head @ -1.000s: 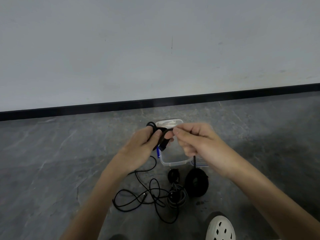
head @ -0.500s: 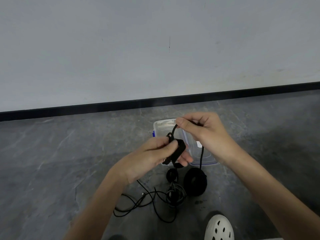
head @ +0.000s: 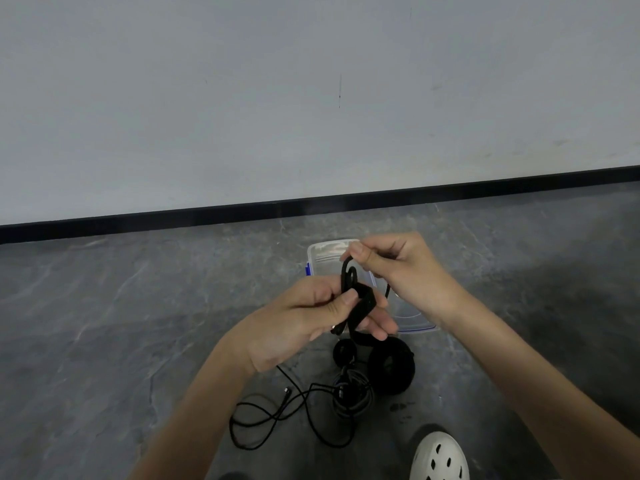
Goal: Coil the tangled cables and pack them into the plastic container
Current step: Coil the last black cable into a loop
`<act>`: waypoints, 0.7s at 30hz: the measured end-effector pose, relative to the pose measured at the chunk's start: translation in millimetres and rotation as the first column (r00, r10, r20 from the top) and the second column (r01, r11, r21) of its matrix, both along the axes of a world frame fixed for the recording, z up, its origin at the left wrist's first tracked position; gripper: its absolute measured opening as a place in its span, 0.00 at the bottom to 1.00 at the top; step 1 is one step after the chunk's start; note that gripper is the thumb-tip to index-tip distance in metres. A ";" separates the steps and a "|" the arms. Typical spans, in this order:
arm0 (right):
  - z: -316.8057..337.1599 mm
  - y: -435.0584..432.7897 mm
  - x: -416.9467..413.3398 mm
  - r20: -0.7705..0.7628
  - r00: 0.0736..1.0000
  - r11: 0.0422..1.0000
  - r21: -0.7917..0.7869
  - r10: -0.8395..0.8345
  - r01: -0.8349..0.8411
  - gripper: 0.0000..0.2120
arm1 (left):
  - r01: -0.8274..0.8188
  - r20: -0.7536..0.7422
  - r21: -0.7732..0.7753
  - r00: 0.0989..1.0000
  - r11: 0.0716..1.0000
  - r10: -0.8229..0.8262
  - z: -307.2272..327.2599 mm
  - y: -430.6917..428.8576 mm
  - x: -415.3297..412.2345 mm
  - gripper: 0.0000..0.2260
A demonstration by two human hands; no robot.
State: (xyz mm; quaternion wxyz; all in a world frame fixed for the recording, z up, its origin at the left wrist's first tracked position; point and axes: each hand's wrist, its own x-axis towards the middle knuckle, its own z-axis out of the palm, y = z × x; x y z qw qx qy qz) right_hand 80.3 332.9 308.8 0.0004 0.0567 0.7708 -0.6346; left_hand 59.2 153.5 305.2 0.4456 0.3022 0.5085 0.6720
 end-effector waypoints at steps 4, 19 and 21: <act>0.9 -3.7 2.1 0.049 0.992 0.993 -0.008 0.119 -0.118 0.16 | -0.022 0.033 0.064 0.999 0.998 0.019 2.4 -1.1 -2.1 0.13; 1.5 -33.4 13.5 0.251 0.927 0.958 -0.134 0.278 -0.252 0.09 | -0.415 0.044 0.040 0.910 0.909 0.413 4.0 -3.4 -7.6 0.08; 0.3 -36.0 15.3 0.264 0.914 0.951 -0.130 0.306 -0.281 0.14 | -0.453 0.052 0.025 0.891 0.891 0.452 2.2 -3.1 -9.0 0.09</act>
